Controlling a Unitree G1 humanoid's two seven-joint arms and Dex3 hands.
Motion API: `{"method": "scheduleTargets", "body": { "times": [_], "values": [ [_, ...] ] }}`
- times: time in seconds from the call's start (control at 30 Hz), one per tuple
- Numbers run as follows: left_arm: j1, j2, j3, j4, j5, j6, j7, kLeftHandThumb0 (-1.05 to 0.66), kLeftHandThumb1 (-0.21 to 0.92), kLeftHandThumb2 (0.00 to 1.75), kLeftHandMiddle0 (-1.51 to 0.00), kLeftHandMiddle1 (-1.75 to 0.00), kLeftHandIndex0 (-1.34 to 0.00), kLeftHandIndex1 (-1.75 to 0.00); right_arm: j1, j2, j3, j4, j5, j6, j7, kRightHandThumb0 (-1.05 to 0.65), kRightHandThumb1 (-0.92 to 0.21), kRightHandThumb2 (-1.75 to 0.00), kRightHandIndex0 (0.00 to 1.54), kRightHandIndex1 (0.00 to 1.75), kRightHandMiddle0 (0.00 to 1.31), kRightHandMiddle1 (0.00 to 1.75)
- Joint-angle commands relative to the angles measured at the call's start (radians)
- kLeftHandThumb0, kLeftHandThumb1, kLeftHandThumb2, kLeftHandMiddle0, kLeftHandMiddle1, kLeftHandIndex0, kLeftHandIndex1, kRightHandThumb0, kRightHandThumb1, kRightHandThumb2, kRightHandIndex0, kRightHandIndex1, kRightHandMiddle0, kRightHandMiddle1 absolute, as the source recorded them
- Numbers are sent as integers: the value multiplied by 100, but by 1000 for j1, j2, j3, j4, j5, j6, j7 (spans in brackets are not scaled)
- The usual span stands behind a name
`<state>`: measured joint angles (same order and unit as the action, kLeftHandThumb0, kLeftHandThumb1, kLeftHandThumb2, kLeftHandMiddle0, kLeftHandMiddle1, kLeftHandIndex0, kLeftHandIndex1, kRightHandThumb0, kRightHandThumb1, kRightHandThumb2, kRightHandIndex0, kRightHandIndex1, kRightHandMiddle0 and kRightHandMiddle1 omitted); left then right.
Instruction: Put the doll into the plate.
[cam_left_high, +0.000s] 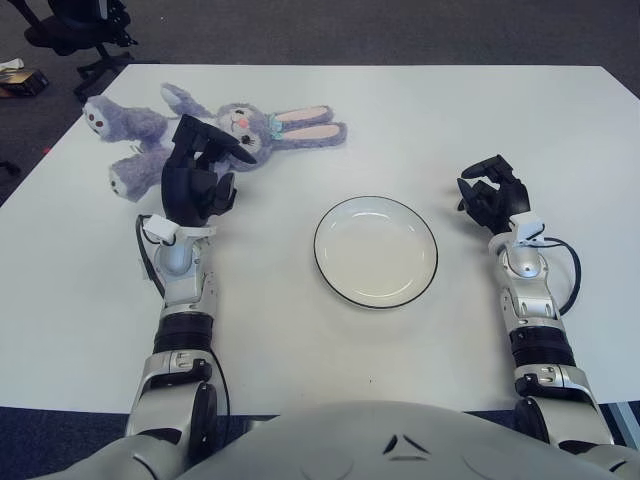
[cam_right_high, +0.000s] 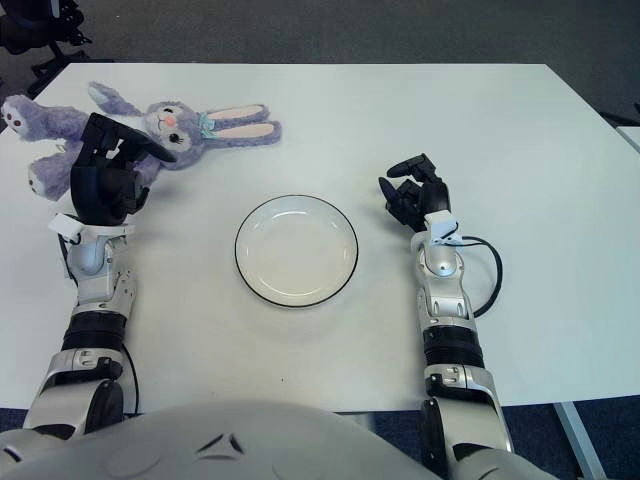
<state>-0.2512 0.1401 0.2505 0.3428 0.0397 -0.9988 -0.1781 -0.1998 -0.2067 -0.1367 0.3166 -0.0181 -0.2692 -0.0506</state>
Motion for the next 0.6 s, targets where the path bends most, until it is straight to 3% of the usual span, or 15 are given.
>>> {"method": "scheduleTargets", "body": {
  "times": [0.0, 0.1, 0.17, 0.27, 0.4, 0.57],
  "values": [
    [10, 55, 61, -30, 330, 17, 161, -1, 92, 28, -45, -140, -39, -142, 40, 22, 7, 54, 2, 9, 8, -35, -92, -33, 80, 156, 40, 154],
    [15, 78, 62, -59, 425, 55, 210, 0, 92, 32, -40, -143, -33, -150, 39, 21, 7, 56, 3, 9, 7, -35, -92, -33, 80, 156, 40, 154],
    [18, 104, 52, -91, 493, 108, 227, -21, 90, 23, -46, -72, -40, -85, 38, 21, 9, 58, 3, 9, 8, -35, -92, -33, 80, 156, 40, 154],
    [9, 129, 31, -123, 544, 179, 229, -42, 91, 17, -43, -24, -40, -40, 35, 20, 10, 61, 3, 11, 9, -35, -92, -33, 80, 157, 40, 154],
    [4, 148, 3, -157, 583, 261, 243, -54, 92, 15, -37, -5, -38, -20, 33, 21, 11, 66, 3, 10, 10, -35, -92, -33, 80, 157, 40, 154],
    [-4, 192, -43, -202, 667, 380, 275, -61, 92, 17, -35, -1, -32, -11, 31, 20, 11, 71, 3, 7, 12, -35, -92, -33, 80, 157, 40, 153]
  ]
}}
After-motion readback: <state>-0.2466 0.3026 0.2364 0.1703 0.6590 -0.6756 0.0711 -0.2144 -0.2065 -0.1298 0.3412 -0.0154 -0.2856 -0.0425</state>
